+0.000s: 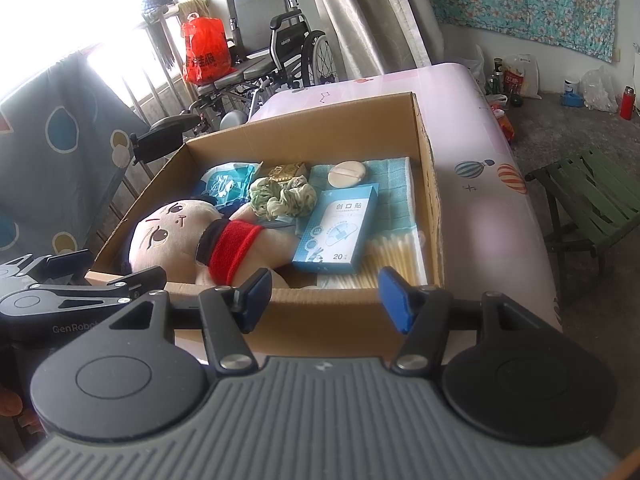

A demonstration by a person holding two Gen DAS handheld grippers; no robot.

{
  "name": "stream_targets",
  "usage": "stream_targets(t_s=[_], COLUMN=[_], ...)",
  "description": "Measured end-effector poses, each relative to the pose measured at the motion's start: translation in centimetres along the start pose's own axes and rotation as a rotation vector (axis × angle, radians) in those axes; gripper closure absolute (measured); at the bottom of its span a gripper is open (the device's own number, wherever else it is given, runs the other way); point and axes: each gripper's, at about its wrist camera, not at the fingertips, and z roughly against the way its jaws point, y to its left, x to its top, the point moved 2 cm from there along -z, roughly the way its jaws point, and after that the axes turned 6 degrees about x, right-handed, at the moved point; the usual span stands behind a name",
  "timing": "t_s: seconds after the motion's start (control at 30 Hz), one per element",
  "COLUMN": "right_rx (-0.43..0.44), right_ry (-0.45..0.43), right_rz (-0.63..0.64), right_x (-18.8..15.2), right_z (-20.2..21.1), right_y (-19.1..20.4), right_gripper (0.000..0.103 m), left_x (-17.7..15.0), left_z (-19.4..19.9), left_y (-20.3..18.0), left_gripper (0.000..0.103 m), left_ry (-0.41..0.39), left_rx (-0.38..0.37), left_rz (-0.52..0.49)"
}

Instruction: Organize soft objects

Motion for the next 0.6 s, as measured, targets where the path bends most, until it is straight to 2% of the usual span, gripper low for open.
stream_targets(t_s=[0.6], right_rx=[0.011], right_ry=[0.004], right_rz=[0.018], right_x=[0.09], right_z=[-0.23], right_y=[-0.17], right_gripper=[0.040], left_x=[-0.24], left_z=[-0.33], left_y=[-0.06], left_gripper=[0.000], left_ry=[0.019], left_rx=[0.001], left_rz=[0.000])
